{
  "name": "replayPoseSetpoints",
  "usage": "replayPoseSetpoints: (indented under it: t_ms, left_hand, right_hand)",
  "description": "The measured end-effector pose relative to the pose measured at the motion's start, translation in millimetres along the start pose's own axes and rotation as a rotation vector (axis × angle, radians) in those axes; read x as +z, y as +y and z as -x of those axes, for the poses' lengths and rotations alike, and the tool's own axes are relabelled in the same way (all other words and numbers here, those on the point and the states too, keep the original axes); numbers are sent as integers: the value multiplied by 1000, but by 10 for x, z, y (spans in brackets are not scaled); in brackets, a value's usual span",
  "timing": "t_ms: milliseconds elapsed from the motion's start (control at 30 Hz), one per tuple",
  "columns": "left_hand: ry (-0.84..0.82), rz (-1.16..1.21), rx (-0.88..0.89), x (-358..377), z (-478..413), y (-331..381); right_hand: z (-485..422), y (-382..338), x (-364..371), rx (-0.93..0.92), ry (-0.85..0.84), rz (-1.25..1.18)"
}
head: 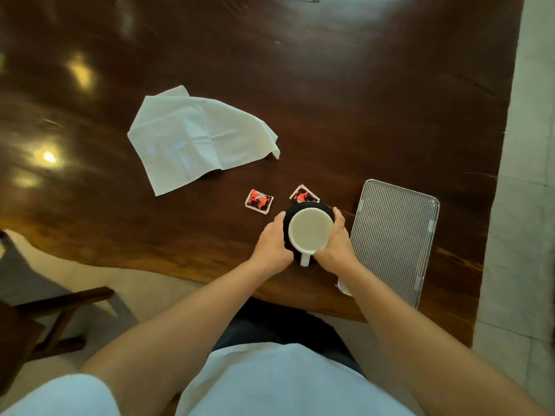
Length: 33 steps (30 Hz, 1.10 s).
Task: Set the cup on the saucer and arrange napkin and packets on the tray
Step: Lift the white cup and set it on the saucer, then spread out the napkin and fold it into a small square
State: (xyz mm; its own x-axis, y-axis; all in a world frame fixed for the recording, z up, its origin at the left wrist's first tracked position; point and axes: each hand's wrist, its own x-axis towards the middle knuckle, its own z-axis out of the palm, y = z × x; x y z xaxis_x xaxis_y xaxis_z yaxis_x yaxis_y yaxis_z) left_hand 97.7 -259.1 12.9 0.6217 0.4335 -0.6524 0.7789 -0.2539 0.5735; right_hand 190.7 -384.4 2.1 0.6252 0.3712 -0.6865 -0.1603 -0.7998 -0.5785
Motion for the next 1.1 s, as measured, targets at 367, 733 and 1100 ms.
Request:
replayPoseSetpoints:
  t_ms: [367, 733, 1100]
  left_hand:
    - [129, -7, -56, -253, 91, -127]
    - [183, 16, -126, -608, -391, -101]
    - [188, -108, -137, -807, -913, -138]
  right_hand:
    - [-103, -533, -7, -171, 368, 183]
    - [-529, -930, -3, -243, 251, 218]
    - [-958, -991, -67, -87, 131, 383]
